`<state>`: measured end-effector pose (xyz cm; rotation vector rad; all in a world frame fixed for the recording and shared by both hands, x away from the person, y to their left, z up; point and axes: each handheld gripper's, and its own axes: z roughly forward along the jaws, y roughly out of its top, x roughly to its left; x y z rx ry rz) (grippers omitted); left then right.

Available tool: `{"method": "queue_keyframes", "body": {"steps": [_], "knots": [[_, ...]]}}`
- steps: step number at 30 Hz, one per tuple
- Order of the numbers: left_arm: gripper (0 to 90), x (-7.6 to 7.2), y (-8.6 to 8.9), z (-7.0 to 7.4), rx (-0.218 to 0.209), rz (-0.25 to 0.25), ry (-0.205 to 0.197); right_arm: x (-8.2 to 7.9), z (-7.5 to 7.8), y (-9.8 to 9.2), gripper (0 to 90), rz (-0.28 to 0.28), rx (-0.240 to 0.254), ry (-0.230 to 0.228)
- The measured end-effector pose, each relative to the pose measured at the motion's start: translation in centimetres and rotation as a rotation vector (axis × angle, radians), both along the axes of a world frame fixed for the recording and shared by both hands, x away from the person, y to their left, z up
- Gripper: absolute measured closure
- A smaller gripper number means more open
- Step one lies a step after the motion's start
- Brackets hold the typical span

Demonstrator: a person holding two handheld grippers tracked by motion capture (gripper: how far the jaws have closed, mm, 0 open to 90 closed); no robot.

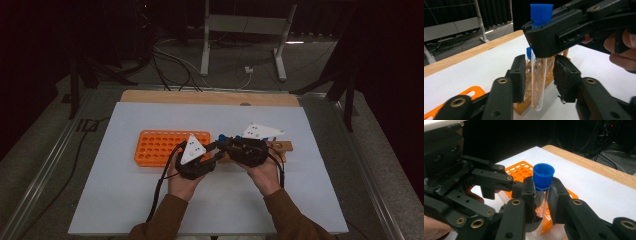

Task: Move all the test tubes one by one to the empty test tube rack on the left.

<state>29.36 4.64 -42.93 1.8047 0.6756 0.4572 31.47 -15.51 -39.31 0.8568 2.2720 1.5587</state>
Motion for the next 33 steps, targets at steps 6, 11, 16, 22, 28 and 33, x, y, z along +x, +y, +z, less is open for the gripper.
{"method": "queue_keyframes", "body": {"steps": [6, 11, 16, 22, 28, 33], "knots": [[76.0, 0.1, 0.1, 0.0, 0.008, -0.005, -0.002, 0.0, 0.0, 0.1, 77.3, 0.006, -0.004, 0.002], [78.2, 0.2, 0.3, 0.0, 0.007, -0.011, -0.002, 0.0, 0.0, 0.1, 76.6, 0.005, 0.002, 0.006], [78.4, 0.8, 0.7, -0.3, 0.01, 0.011, 0.008, 0.1, 0.1, -0.3, 63.1, -0.002, 0.035, -0.001], [78.6, 1.4, 1.5, -0.3, 0.005, 0.047, 0.002, 0.0, 0.3, -1.6, 45.5, -0.04, 0.035, -0.017], [78.6, 1.7, 2.0, -0.5, -0.007, 0.066, 0.002, -0.2, -0.2, -3.0, 33.9, -0.096, 0.016, -0.028], [78.6, 2.0, 2.5, -1.2, -0.014, 0.083, 0.013, -0.6, -0.8, -4.1, 16.9, -0.133, 0.0, -0.038]]}}
